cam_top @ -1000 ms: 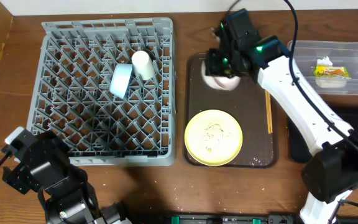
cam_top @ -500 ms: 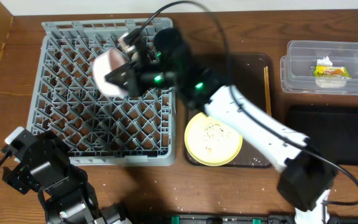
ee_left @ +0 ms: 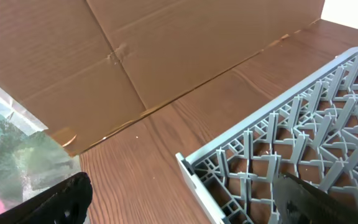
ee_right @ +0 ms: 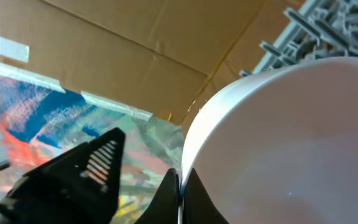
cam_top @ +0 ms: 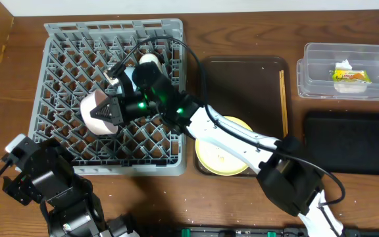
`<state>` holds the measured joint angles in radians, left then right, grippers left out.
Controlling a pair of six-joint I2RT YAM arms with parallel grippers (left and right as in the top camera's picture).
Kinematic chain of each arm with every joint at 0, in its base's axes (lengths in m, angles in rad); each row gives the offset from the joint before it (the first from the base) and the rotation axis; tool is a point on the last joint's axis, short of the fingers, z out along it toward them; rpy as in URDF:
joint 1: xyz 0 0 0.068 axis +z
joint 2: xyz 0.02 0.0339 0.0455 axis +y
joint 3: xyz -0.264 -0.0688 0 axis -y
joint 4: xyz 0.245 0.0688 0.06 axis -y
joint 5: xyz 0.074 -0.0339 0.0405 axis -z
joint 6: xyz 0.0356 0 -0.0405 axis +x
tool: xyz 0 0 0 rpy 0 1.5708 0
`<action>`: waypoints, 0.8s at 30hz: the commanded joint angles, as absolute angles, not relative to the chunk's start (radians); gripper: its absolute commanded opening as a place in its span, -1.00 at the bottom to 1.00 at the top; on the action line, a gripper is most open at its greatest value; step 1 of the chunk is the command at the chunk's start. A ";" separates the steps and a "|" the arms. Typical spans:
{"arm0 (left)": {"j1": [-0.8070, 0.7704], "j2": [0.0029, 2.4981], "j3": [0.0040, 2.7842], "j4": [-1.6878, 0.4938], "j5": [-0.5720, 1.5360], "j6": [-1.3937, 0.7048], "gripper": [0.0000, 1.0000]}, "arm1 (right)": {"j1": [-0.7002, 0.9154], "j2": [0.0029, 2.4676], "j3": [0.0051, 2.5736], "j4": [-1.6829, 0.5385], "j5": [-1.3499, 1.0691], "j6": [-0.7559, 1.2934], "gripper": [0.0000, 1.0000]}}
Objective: Sort waste into correct bins and load items into the dishwasher
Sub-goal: 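Lower the pink-white plate upright into the dish rack slots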
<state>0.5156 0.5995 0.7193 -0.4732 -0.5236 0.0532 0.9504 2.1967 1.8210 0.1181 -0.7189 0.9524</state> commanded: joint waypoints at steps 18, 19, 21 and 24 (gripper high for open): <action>0.520 0.598 0.742 -0.475 -0.536 0.060 0.88 | 0.940 2.300 1.830 0.206 -0.762 1.132 -0.98; 0.520 0.598 0.742 -0.475 -0.536 0.060 0.87 | 0.940 2.300 1.830 0.205 -0.765 1.134 -0.98; 0.520 0.598 0.742 -0.475 -0.536 0.060 0.88 | 0.940 2.300 1.830 0.192 -0.772 1.134 -0.98; 0.520 0.598 0.742 -0.475 -0.536 0.060 0.88 | 0.941 2.300 1.830 0.117 -0.765 1.133 -0.97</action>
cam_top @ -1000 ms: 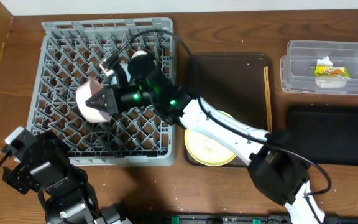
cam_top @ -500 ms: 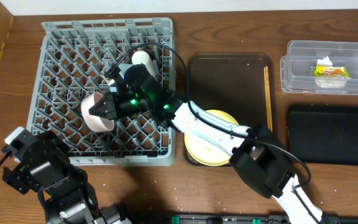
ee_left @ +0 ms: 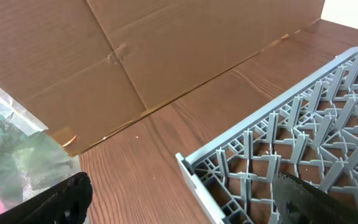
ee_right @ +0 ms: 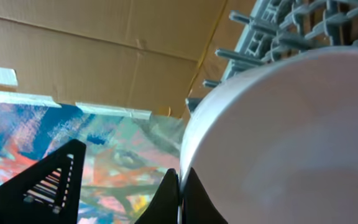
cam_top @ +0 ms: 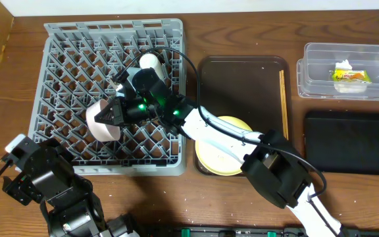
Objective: Sort waste into correct bins and load items into the dishwasher
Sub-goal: 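Lower the pink-white plate upright into the dish rack slots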
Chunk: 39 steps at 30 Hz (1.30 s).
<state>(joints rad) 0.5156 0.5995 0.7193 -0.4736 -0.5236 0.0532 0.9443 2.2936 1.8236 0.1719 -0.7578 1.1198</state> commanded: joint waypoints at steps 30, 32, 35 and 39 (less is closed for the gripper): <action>0.520 0.598 0.742 -0.475 -0.536 0.060 0.88 | 0.869 2.164 1.830 -0.234 -0.617 0.887 -0.73; 0.520 0.598 0.742 -0.475 -0.536 0.060 0.88 | 0.869 2.123 1.830 -0.272 -0.599 0.857 -0.70; 0.520 0.598 0.742 -0.475 -0.536 0.060 0.87 | 0.869 2.063 1.830 -0.340 -0.554 0.809 -0.63; 0.520 0.598 0.742 -0.475 -0.536 0.060 0.88 | 0.870 1.993 1.830 -0.441 -0.471 0.757 -0.31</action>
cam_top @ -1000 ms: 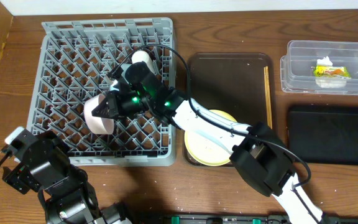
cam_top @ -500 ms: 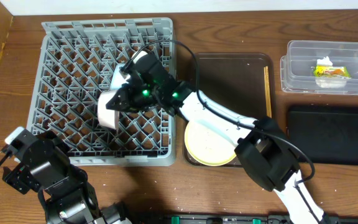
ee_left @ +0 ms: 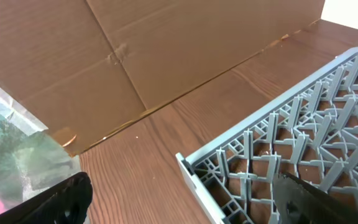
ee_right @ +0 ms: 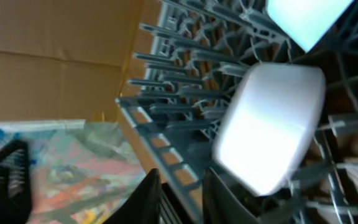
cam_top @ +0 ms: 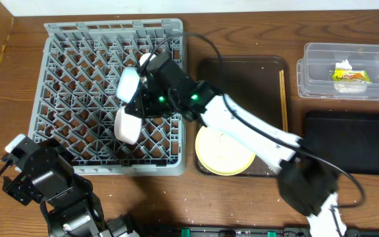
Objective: Sort waste into correct bins and load items into the dishwasher
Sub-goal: 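Lower the pink-white plate upright into the dish rack slots, then move right gripper to the tray and grasp the wooden chopstick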
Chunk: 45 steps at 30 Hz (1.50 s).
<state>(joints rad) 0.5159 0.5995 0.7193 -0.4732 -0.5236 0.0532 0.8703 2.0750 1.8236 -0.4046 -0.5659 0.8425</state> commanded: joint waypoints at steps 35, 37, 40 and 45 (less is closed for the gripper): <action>0.520 0.598 0.742 -0.475 -0.536 0.060 0.88 | 0.384 1.721 1.696 -1.278 0.202 0.541 0.59; 0.520 0.598 0.742 -0.475 -0.536 0.060 0.88 | 0.384 1.721 1.613 -1.191 0.203 0.541 0.33; 0.520 0.598 0.742 -0.475 -0.536 0.060 0.88 | 0.382 1.721 1.498 -1.039 0.202 0.519 0.06; 0.520 0.598 0.742 -0.475 -0.536 0.060 0.88 | 0.373 1.723 1.362 -0.863 0.202 0.500 -0.33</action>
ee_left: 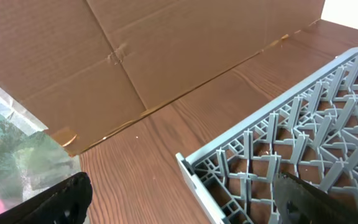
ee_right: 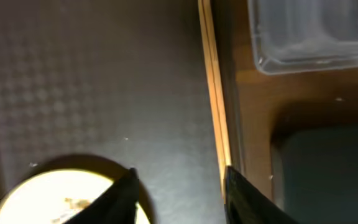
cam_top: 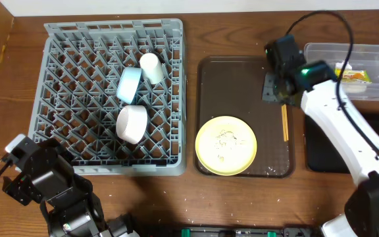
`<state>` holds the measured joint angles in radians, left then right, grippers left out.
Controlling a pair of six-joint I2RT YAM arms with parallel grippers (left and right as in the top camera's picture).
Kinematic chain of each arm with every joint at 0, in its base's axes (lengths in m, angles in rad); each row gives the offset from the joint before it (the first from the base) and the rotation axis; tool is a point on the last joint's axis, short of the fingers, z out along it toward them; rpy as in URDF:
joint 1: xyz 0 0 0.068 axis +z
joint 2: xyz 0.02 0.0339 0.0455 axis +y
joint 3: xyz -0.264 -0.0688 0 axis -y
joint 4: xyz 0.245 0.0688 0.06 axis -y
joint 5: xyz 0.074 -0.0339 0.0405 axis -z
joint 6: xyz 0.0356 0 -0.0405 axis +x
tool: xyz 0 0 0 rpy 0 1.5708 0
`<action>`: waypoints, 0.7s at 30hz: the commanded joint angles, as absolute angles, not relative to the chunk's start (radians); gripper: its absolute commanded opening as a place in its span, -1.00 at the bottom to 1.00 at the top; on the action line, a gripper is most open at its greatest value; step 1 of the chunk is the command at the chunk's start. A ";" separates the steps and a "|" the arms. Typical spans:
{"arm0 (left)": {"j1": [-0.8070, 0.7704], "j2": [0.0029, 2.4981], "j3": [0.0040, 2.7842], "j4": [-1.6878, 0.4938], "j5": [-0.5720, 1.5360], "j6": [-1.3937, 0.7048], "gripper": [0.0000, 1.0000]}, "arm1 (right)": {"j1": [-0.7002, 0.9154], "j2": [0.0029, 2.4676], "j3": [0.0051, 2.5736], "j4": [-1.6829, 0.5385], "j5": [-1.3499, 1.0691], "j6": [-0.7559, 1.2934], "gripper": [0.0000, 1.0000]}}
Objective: Sort waste into correct bins and load items into the dishwasher
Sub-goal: 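Move right gripper to the tray and grasp the wooden chopstick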
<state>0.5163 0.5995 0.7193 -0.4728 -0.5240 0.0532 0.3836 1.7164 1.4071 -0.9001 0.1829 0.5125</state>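
Observation:
The grey dish rack (cam_top: 64,52) holds a white bowl (cam_top: 131,124), a light blue cup (cam_top: 129,84) and a white cup (cam_top: 152,67). A yellow plate (cam_top: 226,145) lies on the dark brown tray (cam_top: 242,79), with wooden chopsticks (cam_top: 283,112) along the tray's right edge. My right gripper (cam_top: 273,89) hovers open and empty over the tray's upper right. In the right wrist view this gripper (ee_right: 179,180) has the chopsticks (ee_right: 215,99) just right of its middle and the plate (ee_right: 61,199) to its left. My left gripper (ee_left: 179,199) rests open at the rack's front left corner (ee_left: 194,171).
A clear container (cam_top: 351,76) with a sauce packet (cam_top: 351,76) stands at the back right. Below it lies a black tray (cam_top: 354,141). A cardboard wall (ee_left: 135,50) borders the table on the left.
My right gripper has moved from over the rack to the tray's right side, near the chopsticks. The white bowl stays in the rack. The left arm has not moved.
My right gripper was shut on the white bowl's rim over the rack's left middle, and still held it a moment later. Then the bowl lay free in the rack below the blue cup. Now the gripper is open over the tray.

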 commanded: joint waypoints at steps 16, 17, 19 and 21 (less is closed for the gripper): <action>0.520 0.598 0.742 -0.475 -0.536 0.060 0.88 | 0.193 1.888 1.341 -0.810 -0.113 0.237 -0.20; 0.520 0.598 0.742 -0.475 -0.536 0.060 0.87 | 0.196 1.889 1.341 -0.803 -0.118 0.221 -0.20; 0.520 0.598 0.742 -0.475 -0.536 0.060 0.87 | 0.203 1.891 1.341 -0.795 -0.116 0.207 -0.17; 0.520 0.598 0.742 -0.475 -0.536 0.060 0.88 | 0.212 1.902 1.341 -0.783 -0.092 0.204 -0.13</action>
<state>0.5163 0.5995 0.7193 -0.4728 -0.5236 0.0532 0.1989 1.8851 1.3403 -0.7929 -0.0826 0.2531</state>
